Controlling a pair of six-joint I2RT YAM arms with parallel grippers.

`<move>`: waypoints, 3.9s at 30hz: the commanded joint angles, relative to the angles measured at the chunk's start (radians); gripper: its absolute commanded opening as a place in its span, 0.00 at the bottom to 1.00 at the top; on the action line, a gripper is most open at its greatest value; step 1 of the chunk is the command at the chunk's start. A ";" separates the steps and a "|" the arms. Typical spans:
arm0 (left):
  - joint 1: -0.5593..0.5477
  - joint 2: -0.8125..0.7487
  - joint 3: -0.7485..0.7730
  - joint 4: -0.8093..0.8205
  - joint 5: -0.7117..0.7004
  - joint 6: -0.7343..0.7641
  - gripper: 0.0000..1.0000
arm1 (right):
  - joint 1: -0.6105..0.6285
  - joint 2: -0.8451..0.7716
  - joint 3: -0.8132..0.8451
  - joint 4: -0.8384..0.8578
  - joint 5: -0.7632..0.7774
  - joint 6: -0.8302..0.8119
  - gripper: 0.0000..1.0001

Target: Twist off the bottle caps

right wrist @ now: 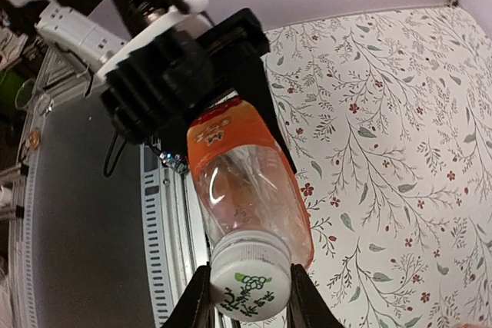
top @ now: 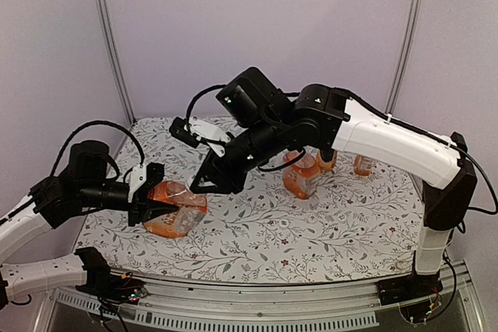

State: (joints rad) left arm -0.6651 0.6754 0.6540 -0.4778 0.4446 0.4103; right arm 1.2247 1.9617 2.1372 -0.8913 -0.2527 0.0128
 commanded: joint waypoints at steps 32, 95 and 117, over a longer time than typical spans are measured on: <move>0.004 -0.010 -0.060 0.103 -0.167 0.018 0.29 | -0.028 -0.005 0.018 0.048 0.179 0.277 0.68; 0.002 -0.017 -0.081 -0.007 -0.003 0.123 0.33 | 0.102 -0.049 -0.090 0.018 0.237 -0.239 0.92; 0.001 -0.028 -0.118 0.087 -0.131 0.111 0.34 | -0.013 0.099 0.036 0.015 0.024 0.356 0.30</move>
State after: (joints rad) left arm -0.6693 0.6575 0.5514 -0.4149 0.3164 0.5262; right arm 1.2106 2.0338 2.1338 -0.8742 -0.1795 0.3267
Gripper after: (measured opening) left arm 0.339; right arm 0.449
